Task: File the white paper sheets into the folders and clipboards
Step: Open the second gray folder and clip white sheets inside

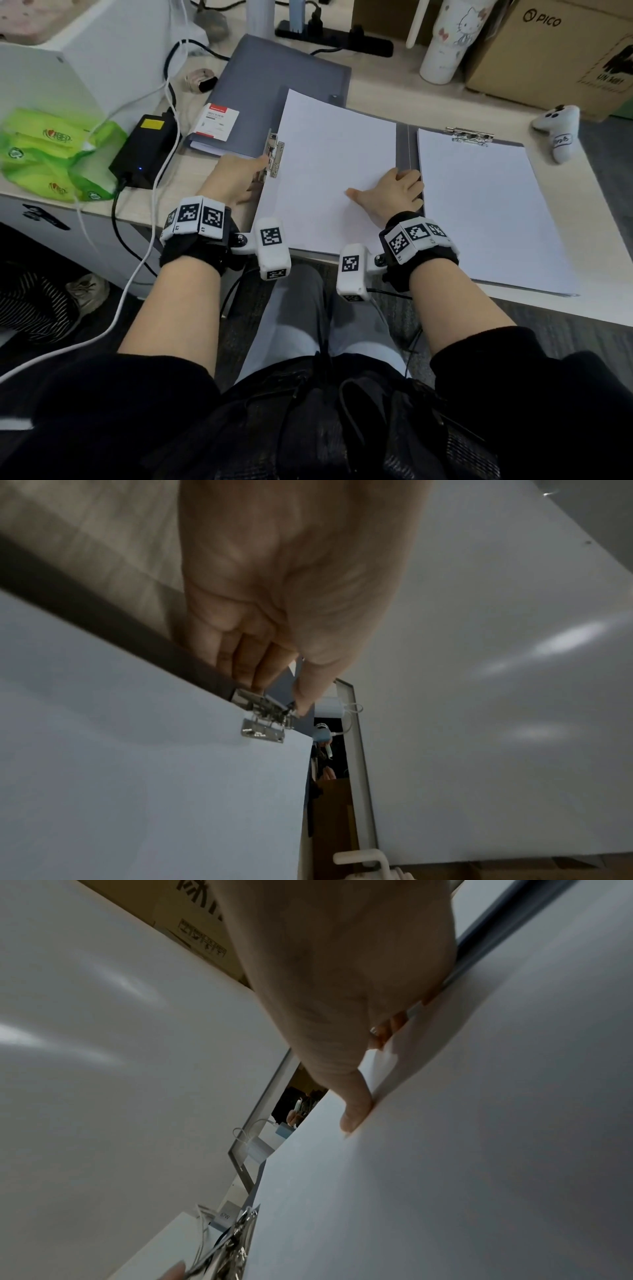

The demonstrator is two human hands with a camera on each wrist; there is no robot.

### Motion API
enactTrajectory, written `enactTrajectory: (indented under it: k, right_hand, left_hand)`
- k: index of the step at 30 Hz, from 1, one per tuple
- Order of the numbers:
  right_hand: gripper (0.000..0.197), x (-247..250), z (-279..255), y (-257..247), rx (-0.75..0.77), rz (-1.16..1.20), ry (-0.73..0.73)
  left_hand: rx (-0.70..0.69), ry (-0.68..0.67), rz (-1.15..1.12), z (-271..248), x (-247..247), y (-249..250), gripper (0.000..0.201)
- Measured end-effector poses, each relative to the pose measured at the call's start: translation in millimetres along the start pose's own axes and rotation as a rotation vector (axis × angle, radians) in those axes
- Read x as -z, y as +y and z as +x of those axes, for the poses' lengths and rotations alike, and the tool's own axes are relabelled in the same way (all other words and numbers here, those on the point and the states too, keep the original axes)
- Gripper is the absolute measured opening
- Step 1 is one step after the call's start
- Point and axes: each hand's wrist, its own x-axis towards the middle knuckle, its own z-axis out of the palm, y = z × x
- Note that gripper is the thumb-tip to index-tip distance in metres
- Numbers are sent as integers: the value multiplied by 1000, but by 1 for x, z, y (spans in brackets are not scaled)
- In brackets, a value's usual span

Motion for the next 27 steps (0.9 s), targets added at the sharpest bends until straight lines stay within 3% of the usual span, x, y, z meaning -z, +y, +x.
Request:
enactTrajectory:
  k: [3,7,11,15,20,24,27]
  right_hand:
    - [90,1,0,-2,-7,-10,-15]
    - [91,3,0,-3,-10,-28,-27]
    - [93,3,0,-3,-11,-32,-36]
    - [94,3,-1,-2,-5,-40,-36]
    - [90,4,-4,0,22,-45,0]
    - [86,4,-13,2,42,-47,-4]
    - [88,8,-22,4,60,-42,-74]
  left_hand:
    - [-53,94,132,3,-3,-4,26]
    - [-59,167,126,5,-6,-10,26]
    - [-127,220,254,-2,-13,-9,16]
    - [-150,241,306,-2,-12,-13,27]
    - [-227,136,199,-9,-10,-16,18]
    - [-221,-8,32,-23,-4,-13,24]
    - [-240,0,17,-32,1,-8,34]
